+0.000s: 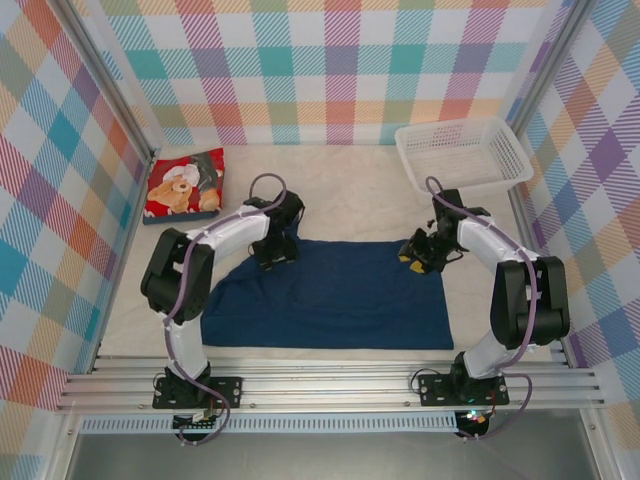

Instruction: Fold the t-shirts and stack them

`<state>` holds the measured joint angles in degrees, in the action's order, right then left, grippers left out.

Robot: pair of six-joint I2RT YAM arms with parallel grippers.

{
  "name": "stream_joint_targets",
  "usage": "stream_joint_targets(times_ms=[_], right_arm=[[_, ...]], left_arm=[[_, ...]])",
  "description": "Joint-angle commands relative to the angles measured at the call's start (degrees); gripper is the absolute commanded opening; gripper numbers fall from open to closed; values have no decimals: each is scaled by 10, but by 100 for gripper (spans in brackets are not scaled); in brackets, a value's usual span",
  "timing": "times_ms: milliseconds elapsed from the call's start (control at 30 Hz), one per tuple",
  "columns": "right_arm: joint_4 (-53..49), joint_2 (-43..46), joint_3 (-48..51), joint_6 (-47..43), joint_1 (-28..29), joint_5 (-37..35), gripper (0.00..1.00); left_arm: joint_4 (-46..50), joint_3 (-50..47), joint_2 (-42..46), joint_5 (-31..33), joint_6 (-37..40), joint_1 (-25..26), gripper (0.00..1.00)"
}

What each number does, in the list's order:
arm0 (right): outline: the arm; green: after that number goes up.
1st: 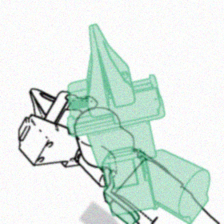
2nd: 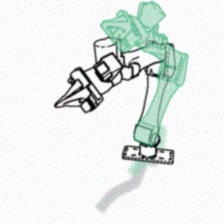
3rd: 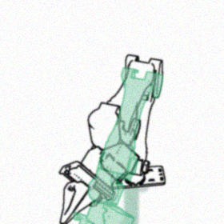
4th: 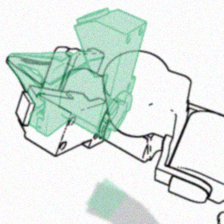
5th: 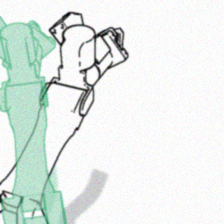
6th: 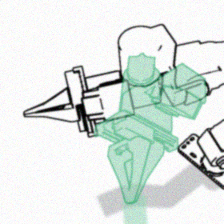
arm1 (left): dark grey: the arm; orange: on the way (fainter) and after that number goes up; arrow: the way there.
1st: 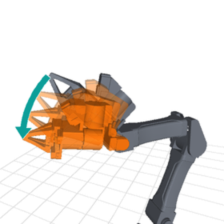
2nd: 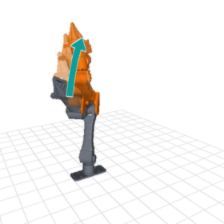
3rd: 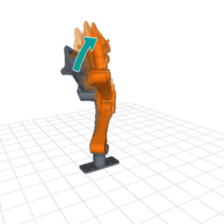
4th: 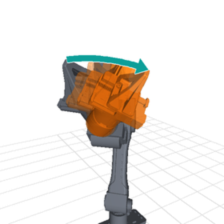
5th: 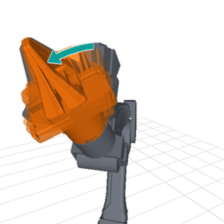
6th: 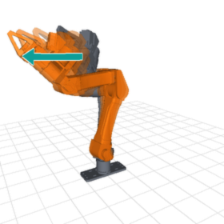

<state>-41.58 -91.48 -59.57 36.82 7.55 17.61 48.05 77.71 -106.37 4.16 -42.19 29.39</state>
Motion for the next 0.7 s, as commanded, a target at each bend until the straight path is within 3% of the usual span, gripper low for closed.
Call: stream_joint_targets(times_ms=[0,100,267,433,567,667], right_arm=[[-7,-13,-18,0,5,2,34],[-6,-14,-18,-1,7,3,34],[-1,-22,-29,-19,23,11,35],[-1,-55,-73,-47,78,19,35],[18,-82,-87,-27,109,27,35],[32,-113,-116,-21,131,45,36]], left_arm=[[25,21,90,48,2,-5,51],[46,6,119,70,-19,-34,51],[31,-36,99,-1,-96,-113,37],[5,-21,51,-63,-162,-139,36],[86,20,15,-27,-179,-141,12],[100,-9,36,-4,-182,-150,11]])
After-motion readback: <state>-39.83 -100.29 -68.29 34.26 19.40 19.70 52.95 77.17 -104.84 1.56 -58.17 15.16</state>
